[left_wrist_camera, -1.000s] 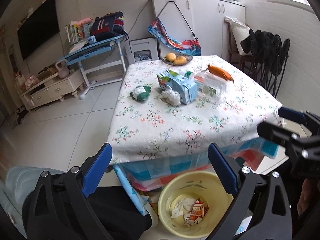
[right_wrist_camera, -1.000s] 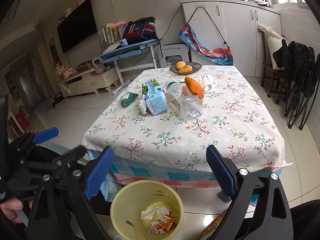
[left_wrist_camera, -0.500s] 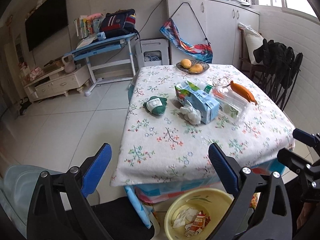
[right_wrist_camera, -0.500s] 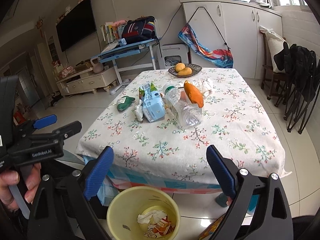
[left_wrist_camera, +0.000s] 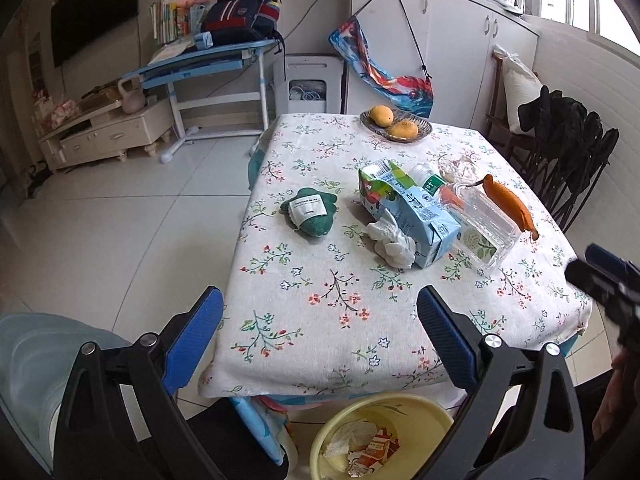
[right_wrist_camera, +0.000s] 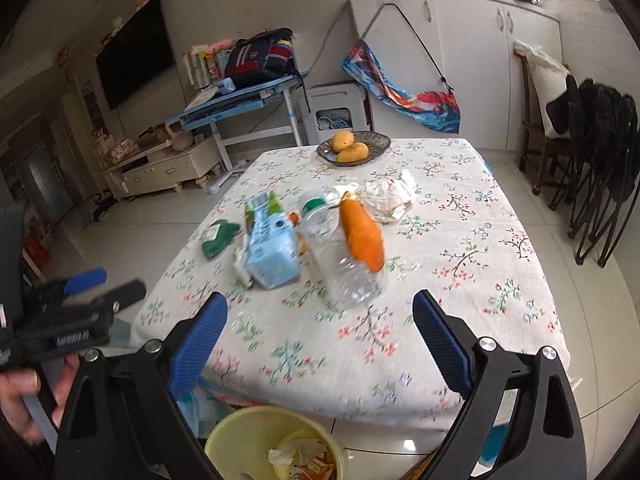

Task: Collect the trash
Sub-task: 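Grasp the orange sweet potato with the right tool while the left tool grasps the green sponge, then carry the sweet potato over the yellow bucket and open the right tool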

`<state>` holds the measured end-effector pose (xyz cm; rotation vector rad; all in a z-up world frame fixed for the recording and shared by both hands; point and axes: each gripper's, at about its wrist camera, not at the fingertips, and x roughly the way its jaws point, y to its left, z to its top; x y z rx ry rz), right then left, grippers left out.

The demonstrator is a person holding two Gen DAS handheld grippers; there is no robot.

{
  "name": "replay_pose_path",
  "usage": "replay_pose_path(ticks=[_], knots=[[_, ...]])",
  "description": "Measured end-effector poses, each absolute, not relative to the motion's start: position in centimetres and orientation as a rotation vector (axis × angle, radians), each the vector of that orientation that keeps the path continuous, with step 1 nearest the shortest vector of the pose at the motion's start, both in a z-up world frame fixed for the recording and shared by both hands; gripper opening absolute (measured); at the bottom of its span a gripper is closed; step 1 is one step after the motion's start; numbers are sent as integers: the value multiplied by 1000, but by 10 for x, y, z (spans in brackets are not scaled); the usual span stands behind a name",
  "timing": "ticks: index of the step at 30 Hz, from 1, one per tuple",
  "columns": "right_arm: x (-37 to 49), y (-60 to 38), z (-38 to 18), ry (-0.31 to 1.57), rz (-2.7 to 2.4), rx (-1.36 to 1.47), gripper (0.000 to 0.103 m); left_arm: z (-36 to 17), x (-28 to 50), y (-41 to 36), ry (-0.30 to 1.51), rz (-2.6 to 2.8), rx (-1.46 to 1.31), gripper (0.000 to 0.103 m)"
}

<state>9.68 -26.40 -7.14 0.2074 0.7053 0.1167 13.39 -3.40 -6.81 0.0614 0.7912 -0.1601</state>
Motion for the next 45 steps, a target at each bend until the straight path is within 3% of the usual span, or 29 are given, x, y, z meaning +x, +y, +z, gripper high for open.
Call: replay_pose_path(ticks=[4, 14, 18, 21, 25, 33, 34, 37, 39, 40, 45], knots=[[120, -276, -70, 714, 117, 244, 89, -68, 141, -42, 791, -174, 67, 94], [165, -278, -83, 781, 137, 244, 62, -77, 175, -40, 847, -157, 14, 94], [171, -279, -90, 806, 137, 250, 56, -82, 200, -24, 881, -110, -43, 94], [174, -280, -92, 821, 136, 249, 49, -87, 221, -22, 901, -91, -34, 94], [177, -284, -95, 839, 140, 268, 30, -95, 251, -30, 924, -87, 13, 94], [175, -291, -93, 822, 143, 296, 25, -122, 290, -50, 1002, -85, 101, 93], [174, -293, -91, 814, 143, 307, 25, -124, 292, -52, 1002, -84, 110, 91], [171, -297, -87, 791, 150, 327, 25, -128, 297, -54, 1019, -99, 109, 71], [170, -297, -84, 777, 158, 335, 25, -131, 298, -54, 1036, -113, 104, 47], [169, -297, -83, 770, 164, 337, 25, -133, 298, -54, 1045, -123, 103, 40], [167, -294, -80, 756, 177, 336, 25, -126, 290, -55, 1006, -139, 101, 32]])
